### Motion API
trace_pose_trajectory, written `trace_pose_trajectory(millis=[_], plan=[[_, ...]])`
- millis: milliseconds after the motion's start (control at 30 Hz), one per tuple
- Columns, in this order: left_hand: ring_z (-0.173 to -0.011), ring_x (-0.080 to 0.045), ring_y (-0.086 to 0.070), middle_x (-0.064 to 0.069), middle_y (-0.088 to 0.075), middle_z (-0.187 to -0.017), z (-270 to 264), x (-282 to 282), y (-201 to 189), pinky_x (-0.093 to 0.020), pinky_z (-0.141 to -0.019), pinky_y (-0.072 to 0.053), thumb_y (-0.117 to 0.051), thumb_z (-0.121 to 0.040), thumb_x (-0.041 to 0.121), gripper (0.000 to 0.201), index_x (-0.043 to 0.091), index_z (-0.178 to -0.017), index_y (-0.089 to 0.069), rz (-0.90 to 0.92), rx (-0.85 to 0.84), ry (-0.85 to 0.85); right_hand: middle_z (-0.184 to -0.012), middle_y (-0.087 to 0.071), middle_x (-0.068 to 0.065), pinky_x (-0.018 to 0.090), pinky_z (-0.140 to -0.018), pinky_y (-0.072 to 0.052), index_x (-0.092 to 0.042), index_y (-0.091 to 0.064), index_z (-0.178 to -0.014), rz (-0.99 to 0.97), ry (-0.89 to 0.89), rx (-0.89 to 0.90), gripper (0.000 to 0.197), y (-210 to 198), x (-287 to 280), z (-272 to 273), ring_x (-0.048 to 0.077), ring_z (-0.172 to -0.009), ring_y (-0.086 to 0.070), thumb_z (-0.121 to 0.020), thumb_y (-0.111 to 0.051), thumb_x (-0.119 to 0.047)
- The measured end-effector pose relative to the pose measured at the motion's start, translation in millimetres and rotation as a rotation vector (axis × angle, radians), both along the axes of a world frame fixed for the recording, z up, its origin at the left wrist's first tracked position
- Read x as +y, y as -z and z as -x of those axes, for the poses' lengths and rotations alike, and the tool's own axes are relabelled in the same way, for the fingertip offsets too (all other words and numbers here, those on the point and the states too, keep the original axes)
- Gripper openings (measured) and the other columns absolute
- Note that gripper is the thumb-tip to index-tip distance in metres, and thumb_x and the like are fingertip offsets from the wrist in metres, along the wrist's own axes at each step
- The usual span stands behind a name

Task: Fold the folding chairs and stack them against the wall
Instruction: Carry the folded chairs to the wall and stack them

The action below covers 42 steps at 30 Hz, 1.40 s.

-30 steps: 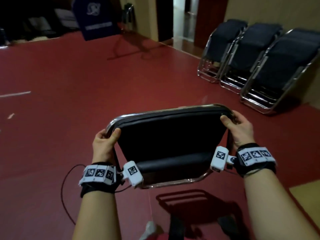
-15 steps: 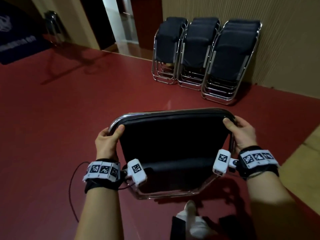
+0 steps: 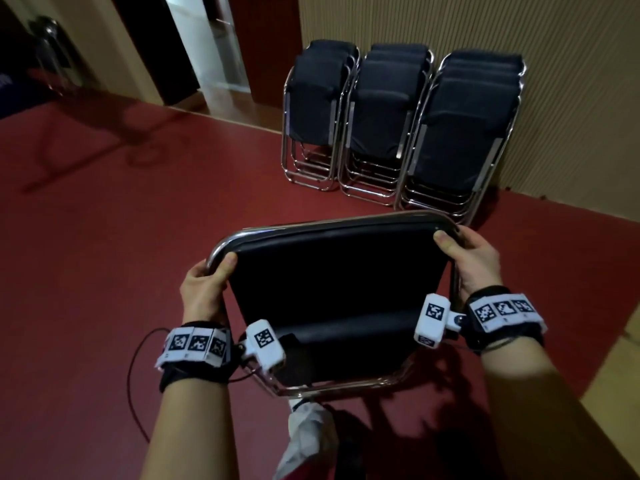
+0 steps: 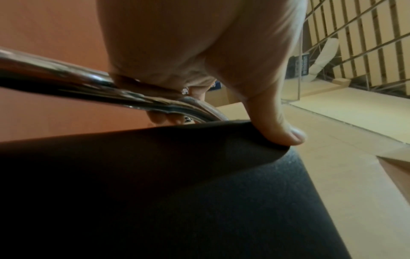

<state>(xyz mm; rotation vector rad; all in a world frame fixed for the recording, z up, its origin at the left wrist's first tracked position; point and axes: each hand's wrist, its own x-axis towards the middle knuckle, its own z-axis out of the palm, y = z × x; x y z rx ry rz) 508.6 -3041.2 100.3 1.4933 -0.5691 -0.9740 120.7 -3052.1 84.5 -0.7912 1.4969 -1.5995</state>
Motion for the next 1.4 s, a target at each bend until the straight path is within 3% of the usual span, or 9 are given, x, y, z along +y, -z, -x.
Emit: trace_pose_trajectory(millis=[300,433,600,700,833,1000,1100,1233,1400], plan=[[-0.109,-0.025,-0.06,-0.013,-0.062,-0.122,6.8,-269.2,-14.4,-0.037,-0.102,-0.047,-0.077,-0.087,0.021,0.054,0.005,-0.132,-0.052,-0.013,-0.054,0.189,-0.101,-0.075,0.001,0.028,-0.089,-0.053,-0.021,-0.072,-0.099,-0.028,0.187,-0.054,0.029,9.5,-203.3,0.5,0.017,-0.098,-0.071,-0.073,-0.085,-0.015],[-0.104,-0.021,-0.059,-0.012,-0.062,-0.121,23.8,-377.3,-20.8,-0.037,-0.103,-0.047,-0.076,-0.087,0.019,0.054,0.001,-0.133,-0.054,0.0,-0.082,0.268,-0.107,-0.073,0.003,0.027,-0.091,-0.053,-0.011,-0.069,-0.117,-0.027,0.25,-0.06,0.047,8.2,-285.0,14.9,0.02,-0.105,-0.069,-0.073,-0.085,-0.016],[-0.105,-0.022,-0.06,-0.013,-0.063,-0.121,55.6,-507.5,-9.4,-0.036,-0.103,-0.048,-0.078,-0.085,0.021,0.057,0.001,-0.133,-0.055,0.007,-0.09,0.29,-0.106,-0.075,0.006,0.04,-0.096,-0.054,-0.016,-0.072,-0.111,-0.053,0.242,-0.054,0.068,17.5,-401.8,47.5,0.024,-0.103,-0.071,-0.053,-0.094,-0.043],[-0.105,-0.023,-0.062,-0.012,-0.065,-0.12,79.8,-577.3,-0.8,-0.038,-0.104,-0.049,-0.08,-0.082,0.02,0.056,0.001,-0.129,-0.056,-0.001,-0.057,0.269,-0.103,-0.075,0.008,0.036,-0.09,-0.057,-0.016,-0.072,-0.107,-0.062,0.207,-0.039,0.04,15.6,-478.6,74.5,0.023,-0.098,-0.072,-0.071,-0.088,-0.023],[-0.096,-0.019,-0.061,-0.009,-0.065,-0.113,101.5,-660.7,3.2,-0.037,-0.101,-0.049,-0.08,-0.082,0.016,0.054,-0.002,-0.128,-0.058,-0.002,-0.041,0.258,-0.091,-0.073,-0.003,0.017,-0.064,-0.055,-0.021,-0.069,-0.102,-0.05,0.19,-0.03,0.027,0.0,-565.0,99.0,0.005,-0.075,-0.071,-0.08,-0.08,-0.012],[-0.093,-0.018,-0.057,-0.009,-0.062,-0.111,116.6,-757.6,6.6,-0.034,-0.096,-0.048,-0.077,-0.085,0.014,0.052,-0.002,-0.13,-0.057,-0.016,-0.026,0.251,-0.099,-0.073,-0.001,0.02,-0.071,-0.056,-0.017,-0.069,-0.112,-0.068,0.206,-0.022,0.037,-3.0,-664.3,117.7,0.01,-0.085,-0.071,-0.078,-0.082,-0.013],[-0.084,-0.014,-0.057,-0.008,-0.062,-0.107,128.1,-822.4,14.8,-0.033,-0.092,-0.048,-0.076,-0.086,0.014,0.051,-0.003,-0.129,-0.057,-0.017,-0.026,0.298,-0.098,-0.073,-0.002,0.016,-0.065,-0.054,-0.017,-0.068,-0.114,-0.066,0.235,-0.043,0.038,5.1,-720.9,124.7,0.004,-0.077,-0.071,-0.078,-0.081,-0.012],[-0.094,-0.019,-0.058,-0.01,-0.062,-0.109,141.2,-914.6,22.3,-0.031,-0.091,-0.048,-0.077,-0.086,0.015,0.051,-0.002,-0.129,-0.057,-0.035,-0.023,0.34,-0.097,-0.074,-0.001,0.019,-0.068,-0.055,-0.015,-0.07,-0.114,-0.115,0.289,-0.053,0.039,22.5,-796.7,131.5,0.011,-0.083,-0.071,-0.077,-0.083,-0.015],[-0.104,-0.024,-0.062,-0.014,-0.065,-0.121,153.1,-1023.3,25.8,-0.036,-0.097,-0.049,-0.077,-0.086,0.018,0.051,0.002,-0.13,-0.056,-0.109,-0.063,0.433,-0.09,-0.072,-0.009,0.011,-0.067,-0.051,-0.022,-0.072,-0.101,-0.142,0.37,-0.002,0.024,34.8,-874.0,131.5,0.008,-0.082,-0.067,-0.08,-0.081,-0.015]])
